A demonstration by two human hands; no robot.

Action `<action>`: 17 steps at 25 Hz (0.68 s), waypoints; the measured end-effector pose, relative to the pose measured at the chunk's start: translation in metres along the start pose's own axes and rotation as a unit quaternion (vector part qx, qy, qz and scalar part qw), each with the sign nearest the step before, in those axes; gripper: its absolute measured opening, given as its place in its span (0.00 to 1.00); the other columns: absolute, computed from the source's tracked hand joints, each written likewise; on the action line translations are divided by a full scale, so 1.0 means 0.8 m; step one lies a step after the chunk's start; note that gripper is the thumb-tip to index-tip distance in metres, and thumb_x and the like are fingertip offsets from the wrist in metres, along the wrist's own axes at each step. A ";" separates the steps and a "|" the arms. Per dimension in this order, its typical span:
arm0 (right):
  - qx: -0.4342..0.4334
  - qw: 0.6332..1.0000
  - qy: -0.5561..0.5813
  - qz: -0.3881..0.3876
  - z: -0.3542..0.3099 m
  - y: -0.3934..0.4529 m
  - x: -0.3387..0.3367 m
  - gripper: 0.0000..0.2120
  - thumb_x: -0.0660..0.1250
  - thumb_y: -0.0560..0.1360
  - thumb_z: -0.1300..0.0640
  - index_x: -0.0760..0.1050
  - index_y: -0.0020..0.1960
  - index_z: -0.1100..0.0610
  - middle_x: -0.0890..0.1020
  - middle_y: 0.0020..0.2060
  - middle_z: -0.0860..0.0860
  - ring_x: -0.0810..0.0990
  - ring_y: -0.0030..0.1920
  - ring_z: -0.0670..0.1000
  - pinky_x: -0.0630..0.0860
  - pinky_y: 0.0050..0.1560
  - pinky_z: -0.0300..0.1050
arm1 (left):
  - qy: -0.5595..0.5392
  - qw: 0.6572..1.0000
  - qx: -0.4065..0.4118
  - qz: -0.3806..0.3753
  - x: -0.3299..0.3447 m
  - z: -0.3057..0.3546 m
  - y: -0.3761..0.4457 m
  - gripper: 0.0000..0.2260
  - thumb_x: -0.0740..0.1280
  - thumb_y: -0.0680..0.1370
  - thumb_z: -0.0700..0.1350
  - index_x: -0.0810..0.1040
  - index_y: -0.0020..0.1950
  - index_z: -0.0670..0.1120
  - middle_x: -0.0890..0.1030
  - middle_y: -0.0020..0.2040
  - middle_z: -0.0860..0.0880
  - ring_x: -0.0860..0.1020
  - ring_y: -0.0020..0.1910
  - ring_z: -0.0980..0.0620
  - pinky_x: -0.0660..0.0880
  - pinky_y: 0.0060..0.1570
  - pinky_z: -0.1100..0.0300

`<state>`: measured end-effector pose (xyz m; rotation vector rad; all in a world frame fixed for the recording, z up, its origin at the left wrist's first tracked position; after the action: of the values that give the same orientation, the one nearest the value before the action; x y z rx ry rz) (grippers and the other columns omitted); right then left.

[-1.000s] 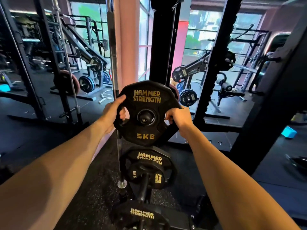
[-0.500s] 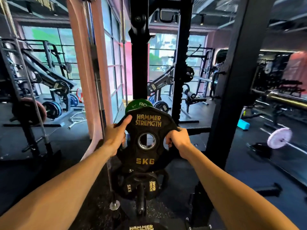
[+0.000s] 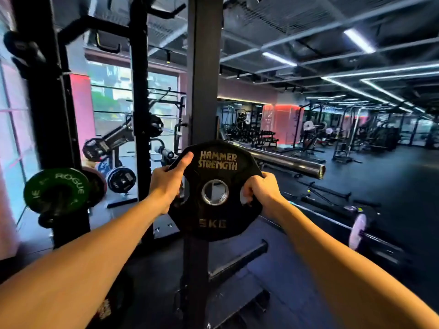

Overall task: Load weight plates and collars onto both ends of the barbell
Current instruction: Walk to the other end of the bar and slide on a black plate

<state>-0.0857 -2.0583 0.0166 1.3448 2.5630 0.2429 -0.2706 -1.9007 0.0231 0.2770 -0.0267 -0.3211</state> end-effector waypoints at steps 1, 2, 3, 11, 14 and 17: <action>-0.003 1.000 -0.008 0.023 0.001 0.004 -0.039 0.02 0.61 0.50 0.64 0.70 0.20 0.58 0.72 0.20 0.59 0.68 0.20 0.53 0.67 0.25 0.45 | -0.003 1.000 0.002 -0.018 0.038 0.010 -0.009 0.36 0.70 0.51 0.81 0.64 0.27 0.50 0.67 0.19 0.52 0.66 0.16 0.52 0.62 0.17 0.64; -0.005 0.999 -0.008 0.044 0.001 0.007 -0.077 0.02 0.61 0.50 0.64 0.70 0.21 0.59 0.72 0.20 0.59 0.68 0.20 0.53 0.68 0.26 0.45 | -0.002 0.999 0.007 -0.031 0.076 0.020 -0.018 0.36 0.69 0.50 0.81 0.64 0.27 0.50 0.67 0.19 0.52 0.66 0.16 0.52 0.62 0.18 0.62; -0.007 0.998 -0.002 0.062 0.004 0.014 -0.116 0.03 0.61 0.51 0.66 0.70 0.21 0.59 0.72 0.20 0.58 0.68 0.20 0.53 0.68 0.26 0.45 | 0.001 0.999 0.015 -0.044 0.114 0.031 -0.027 0.36 0.69 0.50 0.82 0.64 0.27 0.51 0.67 0.19 0.52 0.66 0.16 0.52 0.63 0.21 0.61; -0.040 0.997 0.019 0.070 0.039 0.133 -0.343 0.09 0.58 0.55 0.69 0.71 0.19 0.60 0.70 0.16 0.55 0.66 0.18 0.52 0.64 0.23 0.36 | 0.000 0.999 0.019 -0.045 0.371 0.075 -0.057 0.35 0.68 0.48 0.82 0.70 0.26 0.50 0.71 0.23 0.50 0.69 0.21 0.49 0.67 0.28 0.55; -0.029 0.998 0.036 0.037 0.055 0.188 -0.368 0.04 0.58 0.49 0.65 0.72 0.21 0.62 0.69 0.16 0.56 0.65 0.19 0.52 0.64 0.24 0.37 | 0.007 1.000 -0.001 -0.028 0.415 0.081 -0.054 0.32 0.68 0.51 0.82 0.75 0.20 0.51 0.72 0.19 0.52 0.69 0.16 0.51 0.68 0.24 0.59; 0.003 0.999 0.030 0.018 0.084 0.230 -0.374 0.13 0.60 0.46 0.63 0.74 0.29 0.68 0.70 0.20 0.59 0.65 0.22 0.54 0.62 0.23 0.39 | 0.010 1.000 -0.017 -0.004 0.440 0.075 -0.053 0.33 0.70 0.52 0.81 0.73 0.20 0.50 0.70 0.19 0.50 0.68 0.16 0.51 0.67 0.22 0.60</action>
<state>0.2421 -2.1992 0.0377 1.4074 2.5915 0.2873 0.0465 -2.0661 0.0627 0.2468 -0.0004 -0.3260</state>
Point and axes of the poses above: each hand's wrist, its own y-axis towards the middle knuckle, its own x-axis out of the palm, z = x × y, the point moved 2 cm from there along y, towards the middle knuckle
